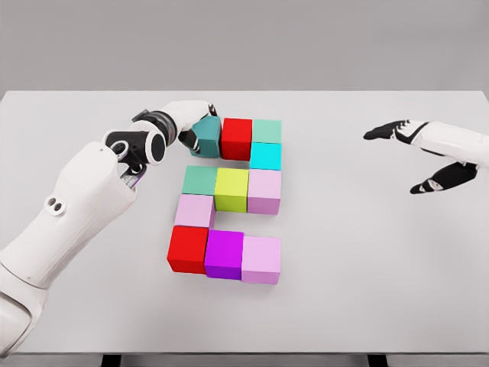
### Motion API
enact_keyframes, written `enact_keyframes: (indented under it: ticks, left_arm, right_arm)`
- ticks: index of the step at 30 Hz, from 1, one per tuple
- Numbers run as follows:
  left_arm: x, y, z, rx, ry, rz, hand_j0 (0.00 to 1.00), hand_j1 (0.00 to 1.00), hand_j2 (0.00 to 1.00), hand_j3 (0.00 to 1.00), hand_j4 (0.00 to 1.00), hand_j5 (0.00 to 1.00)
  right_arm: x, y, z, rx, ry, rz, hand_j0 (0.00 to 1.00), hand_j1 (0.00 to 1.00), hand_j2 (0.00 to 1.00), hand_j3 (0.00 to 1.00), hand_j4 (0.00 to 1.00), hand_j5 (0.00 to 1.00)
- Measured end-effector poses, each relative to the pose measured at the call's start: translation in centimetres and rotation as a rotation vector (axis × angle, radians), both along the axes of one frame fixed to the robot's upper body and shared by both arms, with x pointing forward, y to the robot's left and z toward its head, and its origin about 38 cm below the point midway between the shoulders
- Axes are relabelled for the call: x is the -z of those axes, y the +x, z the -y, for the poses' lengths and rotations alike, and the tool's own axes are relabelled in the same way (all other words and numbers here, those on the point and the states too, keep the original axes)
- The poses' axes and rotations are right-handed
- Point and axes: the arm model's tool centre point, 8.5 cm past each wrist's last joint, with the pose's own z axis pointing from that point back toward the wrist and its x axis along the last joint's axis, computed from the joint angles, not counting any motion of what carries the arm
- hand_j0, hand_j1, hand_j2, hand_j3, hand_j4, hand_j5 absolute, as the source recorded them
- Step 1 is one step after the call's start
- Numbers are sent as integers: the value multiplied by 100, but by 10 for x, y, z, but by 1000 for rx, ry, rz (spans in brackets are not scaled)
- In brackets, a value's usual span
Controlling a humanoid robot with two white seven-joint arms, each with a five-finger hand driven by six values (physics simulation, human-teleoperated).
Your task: Assemble the squares on the desktop into the number 2
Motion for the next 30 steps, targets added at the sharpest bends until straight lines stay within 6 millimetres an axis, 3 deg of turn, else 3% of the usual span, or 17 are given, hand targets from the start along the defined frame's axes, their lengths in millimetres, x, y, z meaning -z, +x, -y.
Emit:
enact_keyframes:
  ticks: [20, 30]
  left_arm:
    - [3, 1, 5, 0, -1, -6, 78, 78, 78, 78, 78, 78]
    - [3, 1, 7, 1, -1, -5, 95, 95, 95, 95, 95, 95]
  right_arm:
    - [1, -1, -2, -8, -5, -2, 100, 100, 100, 100, 100, 100]
    - [0, -1, -2, -8, -5, 0, 100, 100, 100, 100, 100, 100]
